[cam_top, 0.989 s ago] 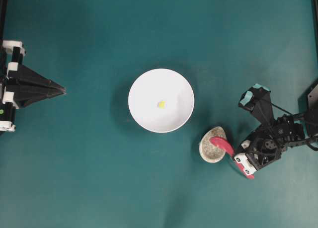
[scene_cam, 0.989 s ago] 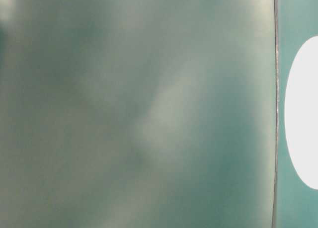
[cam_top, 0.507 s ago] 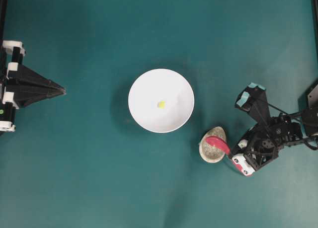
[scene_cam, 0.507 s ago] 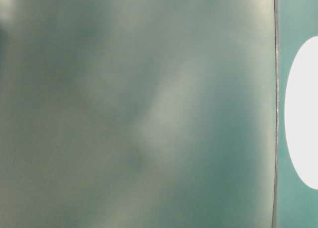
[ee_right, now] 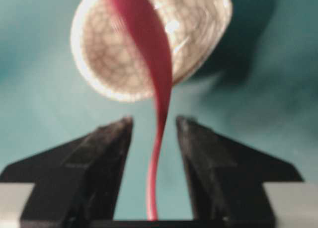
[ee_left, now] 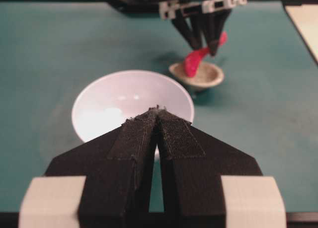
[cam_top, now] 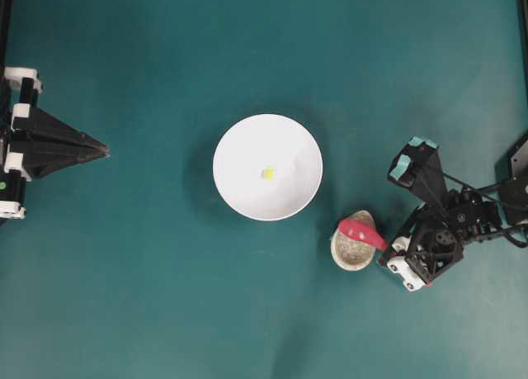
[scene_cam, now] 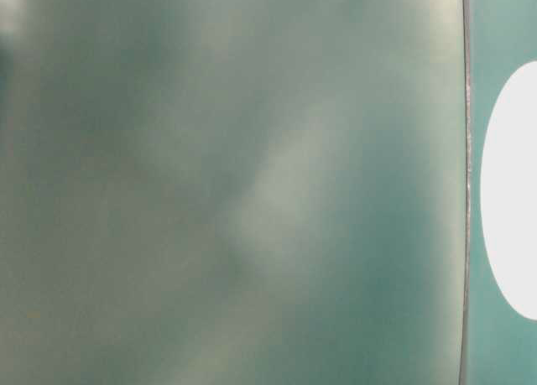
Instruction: Scoop the yellow hexagonal prism block from the bowl with a spoon using the right arm.
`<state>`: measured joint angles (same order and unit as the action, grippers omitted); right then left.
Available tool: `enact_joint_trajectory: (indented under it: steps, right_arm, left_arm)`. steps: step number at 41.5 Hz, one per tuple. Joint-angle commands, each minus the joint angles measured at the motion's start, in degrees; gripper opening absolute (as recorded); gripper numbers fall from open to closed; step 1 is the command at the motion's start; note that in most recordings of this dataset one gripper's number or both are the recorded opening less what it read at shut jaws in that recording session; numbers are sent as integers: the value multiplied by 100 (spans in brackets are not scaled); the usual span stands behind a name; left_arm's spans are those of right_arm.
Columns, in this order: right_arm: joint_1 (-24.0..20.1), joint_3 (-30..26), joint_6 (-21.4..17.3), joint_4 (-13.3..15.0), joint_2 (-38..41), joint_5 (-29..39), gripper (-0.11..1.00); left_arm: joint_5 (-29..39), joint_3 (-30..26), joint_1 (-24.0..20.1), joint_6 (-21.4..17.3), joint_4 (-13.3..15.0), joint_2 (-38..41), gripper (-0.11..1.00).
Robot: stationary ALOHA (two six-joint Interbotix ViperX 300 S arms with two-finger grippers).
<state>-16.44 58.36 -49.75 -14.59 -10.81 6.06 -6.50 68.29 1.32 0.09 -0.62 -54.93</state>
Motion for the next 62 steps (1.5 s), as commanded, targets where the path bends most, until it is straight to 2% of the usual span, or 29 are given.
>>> enact_joint_trajectory:
  steps: [1,10,16,21,28,33,38,48,52,56,62]
  right_arm:
    - [26,-123,9,123,-53,26,50]
    - [114,-158,0,413,-62,299,49]
    - [123,-264,0,826,-132,932,49]
    - [123,-360,0,1063,-255,1354,50]
    - [123,-404,9,1345,-413,1670,50]
    - [123,-396,114,1688,-457,1951,50]
    - [123,-413,352,2206,-466,2241,50]
    - [123,-527,1011,3595,-466,2531,50]
    - [123,-589,1345,4061,-457,2593,50]
    - [123,-659,1723,4368,-466,2593,51]
    - [123,-773,2373,4597,-457,2602,51]
  left_arm:
    - [-26,-53,9,-9,-18,44,0]
    - [-26,-53,9,-9,-18,44,0]
    - [0,-53,18,-9,-18,44,0]
    - [0,-53,9,-9,-18,44,0]
    - [0,-62,18,-9,-18,44,0]
    - [0,-53,9,-9,-18,44,0]
    - [18,-53,9,-9,-18,44,0]
    - [44,-62,18,-9,-18,44,0]
    - [44,-62,18,-9,-18,44,0]
    - [62,-53,9,-9,-18,44,0]
    - [79,-53,18,-9,-18,44,0]
